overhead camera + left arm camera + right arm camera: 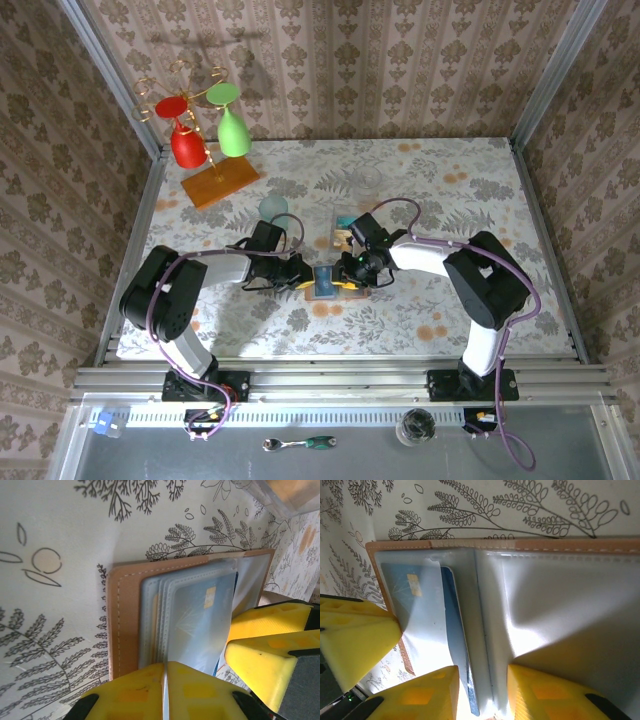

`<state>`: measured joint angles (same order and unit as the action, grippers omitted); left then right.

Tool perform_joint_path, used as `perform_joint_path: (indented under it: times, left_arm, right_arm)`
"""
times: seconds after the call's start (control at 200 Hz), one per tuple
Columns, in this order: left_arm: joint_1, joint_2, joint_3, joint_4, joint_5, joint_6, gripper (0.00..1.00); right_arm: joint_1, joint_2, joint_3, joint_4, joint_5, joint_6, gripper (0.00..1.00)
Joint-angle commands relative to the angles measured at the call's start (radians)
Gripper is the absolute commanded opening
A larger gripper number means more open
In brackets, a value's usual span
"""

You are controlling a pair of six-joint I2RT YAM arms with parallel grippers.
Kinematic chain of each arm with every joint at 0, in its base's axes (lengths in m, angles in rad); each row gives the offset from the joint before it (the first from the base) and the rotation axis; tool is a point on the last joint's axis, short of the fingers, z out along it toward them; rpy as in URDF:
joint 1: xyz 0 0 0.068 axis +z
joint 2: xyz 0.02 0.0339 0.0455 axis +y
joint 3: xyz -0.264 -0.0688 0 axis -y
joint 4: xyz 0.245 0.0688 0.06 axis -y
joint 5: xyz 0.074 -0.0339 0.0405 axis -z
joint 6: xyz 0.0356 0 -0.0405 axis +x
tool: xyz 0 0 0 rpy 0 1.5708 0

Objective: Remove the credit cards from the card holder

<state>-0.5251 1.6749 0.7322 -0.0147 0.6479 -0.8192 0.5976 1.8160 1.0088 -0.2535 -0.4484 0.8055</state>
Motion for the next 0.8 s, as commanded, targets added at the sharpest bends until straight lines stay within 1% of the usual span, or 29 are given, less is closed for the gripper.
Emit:
perform_joint_path:
  times: [0.0, 0.355, 0.6, 0.795]
  left_arm:
    - [0.011, 0.002, -0.002, -0.033, 0.002, 0.002, 0.11]
    - [0.005, -0.059, 0.058, -0.077, 0.002, 0.005, 0.12]
    - [-0.017, -0.027, 0.061, -0.074, 0.002, 0.005, 0.18]
    - [-0.020, 0.011, 0.047, -0.056, 0.002, 0.005, 0.18]
  right_arm:
    - [-0.007, -0.001, 0.010, -0.032, 0.029, -0.017, 0.32]
    - [-0.007, -0.066, 0.023, -0.014, 0.007, -0.004, 0.33]
    - [-0.006, -0.065, 0.033, -0.009, 0.001, -0.003, 0.33]
    - [-0.007, -0.050, 0.033, 0.022, -0.024, 0.004, 0.32]
